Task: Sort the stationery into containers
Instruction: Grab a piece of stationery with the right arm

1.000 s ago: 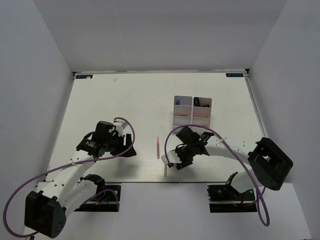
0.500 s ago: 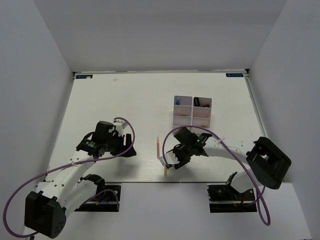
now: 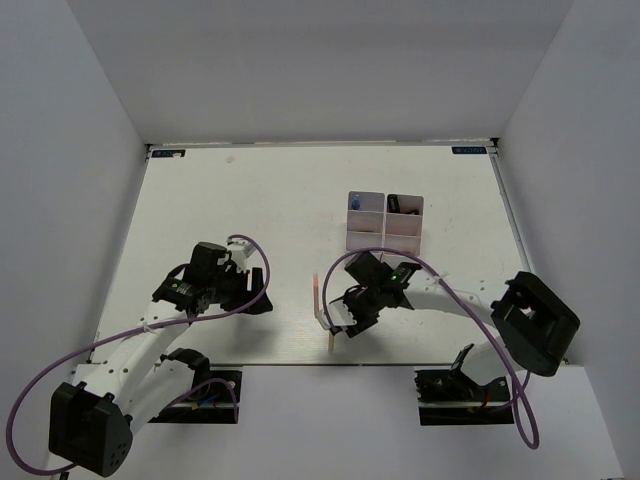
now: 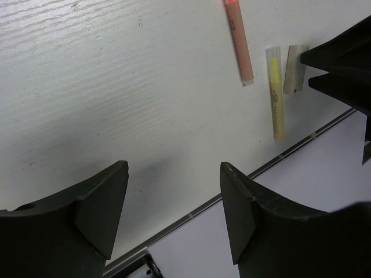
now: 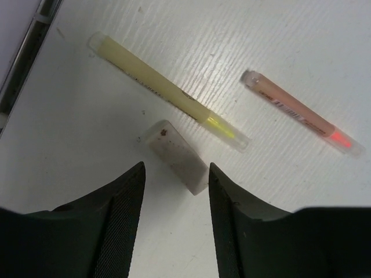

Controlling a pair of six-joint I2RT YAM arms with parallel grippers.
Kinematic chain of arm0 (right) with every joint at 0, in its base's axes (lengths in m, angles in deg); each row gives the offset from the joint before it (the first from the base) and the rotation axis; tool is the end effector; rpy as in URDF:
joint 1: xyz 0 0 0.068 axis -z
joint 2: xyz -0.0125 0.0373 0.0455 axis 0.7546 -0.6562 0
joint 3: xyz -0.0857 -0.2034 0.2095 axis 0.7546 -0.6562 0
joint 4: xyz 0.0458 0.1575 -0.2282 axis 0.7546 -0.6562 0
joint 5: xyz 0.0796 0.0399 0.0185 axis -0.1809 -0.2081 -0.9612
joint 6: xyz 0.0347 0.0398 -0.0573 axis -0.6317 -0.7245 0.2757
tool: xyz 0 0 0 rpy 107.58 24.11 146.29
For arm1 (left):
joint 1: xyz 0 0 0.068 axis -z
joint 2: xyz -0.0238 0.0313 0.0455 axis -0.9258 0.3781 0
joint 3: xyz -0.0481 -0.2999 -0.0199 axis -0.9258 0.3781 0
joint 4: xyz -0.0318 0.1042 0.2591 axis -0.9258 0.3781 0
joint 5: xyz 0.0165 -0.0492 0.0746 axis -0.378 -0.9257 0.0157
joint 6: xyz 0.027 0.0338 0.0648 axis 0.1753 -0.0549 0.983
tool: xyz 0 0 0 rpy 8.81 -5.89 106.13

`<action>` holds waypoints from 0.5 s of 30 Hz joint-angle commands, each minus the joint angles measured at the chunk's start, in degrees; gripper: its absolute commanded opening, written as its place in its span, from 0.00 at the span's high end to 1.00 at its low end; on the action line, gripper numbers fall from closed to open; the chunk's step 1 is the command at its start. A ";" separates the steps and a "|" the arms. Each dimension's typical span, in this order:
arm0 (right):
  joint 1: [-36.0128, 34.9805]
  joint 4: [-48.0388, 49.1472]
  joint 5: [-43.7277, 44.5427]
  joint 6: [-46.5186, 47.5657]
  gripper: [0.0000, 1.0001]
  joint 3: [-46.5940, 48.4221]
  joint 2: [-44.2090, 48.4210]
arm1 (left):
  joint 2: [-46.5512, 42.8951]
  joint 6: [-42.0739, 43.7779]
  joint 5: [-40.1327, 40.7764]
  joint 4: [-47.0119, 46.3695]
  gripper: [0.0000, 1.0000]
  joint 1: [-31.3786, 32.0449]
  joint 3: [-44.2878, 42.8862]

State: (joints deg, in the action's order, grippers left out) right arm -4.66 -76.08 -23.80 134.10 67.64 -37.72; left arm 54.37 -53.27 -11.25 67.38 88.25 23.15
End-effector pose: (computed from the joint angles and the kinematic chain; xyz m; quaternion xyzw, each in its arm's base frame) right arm 0.1492 0.2479 0.1646 -0.8580 0.4107 0.1658 0.2602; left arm 0.1591 -0.0858 0.2036 0.1053 0.9343 -0.2589 0.2213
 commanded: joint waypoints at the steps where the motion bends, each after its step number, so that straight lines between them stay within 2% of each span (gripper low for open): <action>1: 0.12 -0.52 0.00 2.04 0.48 2.15 -2.12 | -0.78 0.77 -0.35 0.03 0.25 0.18 -0.56; 10: -0.05 -4.12 -0.62 8.02 0.47 5.66 -8.88 | -0.86 0.77 -0.26 0.21 0.25 0.10 -0.38; 13: 0.04 -9.74 -1.76 12.49 0.47 7.95 -10.99 | -1.04 0.77 -0.43 0.03 0.25 0.10 -0.47; 15: 0.30 -13.09 -1.76 13.47 0.52 9.53 -11.70 | -1.21 0.77 -0.43 0.21 0.25 0.18 -0.55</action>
State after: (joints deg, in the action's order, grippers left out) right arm -4.61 -81.98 -25.07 142.72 75.44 -47.41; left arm 54.37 -53.27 -11.25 67.40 88.25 23.15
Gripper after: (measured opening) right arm 0.494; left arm 0.746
